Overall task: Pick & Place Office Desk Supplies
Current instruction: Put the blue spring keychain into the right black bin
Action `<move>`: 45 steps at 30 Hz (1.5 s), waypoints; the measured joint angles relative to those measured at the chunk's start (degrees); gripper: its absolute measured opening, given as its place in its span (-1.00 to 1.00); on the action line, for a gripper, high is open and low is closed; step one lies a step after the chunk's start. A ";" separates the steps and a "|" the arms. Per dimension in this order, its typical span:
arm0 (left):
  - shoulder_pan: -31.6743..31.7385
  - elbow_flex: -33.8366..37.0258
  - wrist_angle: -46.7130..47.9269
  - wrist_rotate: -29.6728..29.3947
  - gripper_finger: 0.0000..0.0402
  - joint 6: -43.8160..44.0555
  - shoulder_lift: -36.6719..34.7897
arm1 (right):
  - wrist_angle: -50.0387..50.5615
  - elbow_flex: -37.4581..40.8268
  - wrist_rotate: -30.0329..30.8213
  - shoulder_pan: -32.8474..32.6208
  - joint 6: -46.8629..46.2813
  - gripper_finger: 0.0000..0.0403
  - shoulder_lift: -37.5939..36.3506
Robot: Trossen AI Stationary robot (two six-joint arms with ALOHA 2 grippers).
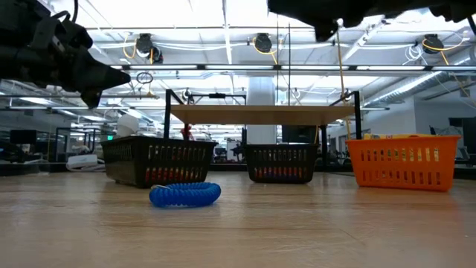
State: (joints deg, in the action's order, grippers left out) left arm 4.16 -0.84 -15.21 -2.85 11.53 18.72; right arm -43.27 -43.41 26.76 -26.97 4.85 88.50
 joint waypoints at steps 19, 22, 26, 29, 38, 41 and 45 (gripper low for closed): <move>0.00 -0.02 0.03 0.00 -0.87 1.58 0.01 | 27.47 -24.82 -8.28 -0.34 -5.66 0.03 21.52; 0.00 -0.04 -0.03 -0.18 -0.87 -0.05 0.00 | 27.86 -24.88 -16.62 1.35 -5.46 0.00 21.50; 0.00 -0.04 0.11 -0.24 -0.87 -1.40 0.01 | 26.54 -24.91 -18.18 3.00 -5.44 -0.07 21.89; 0.00 -0.06 0.10 -0.24 -0.87 -1.46 0.02 | 26.90 -24.97 -19.86 3.92 -4.36 -0.12 24.15; 0.00 -0.07 0.08 -0.72 -0.87 -2.35 0.00 | 28.17 -27.93 -22.40 6.00 -14.00 -0.21 30.09; -0.01 -0.07 0.10 -0.71 -0.87 -1.94 0.02 | 27.62 -29.41 -22.46 5.85 -13.50 -0.21 31.48; -0.02 -0.07 0.08 -0.75 -0.87 -1.94 0.02 | 28.02 -29.59 -22.32 5.98 -13.73 -0.20 33.32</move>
State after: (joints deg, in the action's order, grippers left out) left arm 4.15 -0.91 -15.14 -3.60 9.58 18.74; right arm -15.25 -73.00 4.44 -20.99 -8.88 121.82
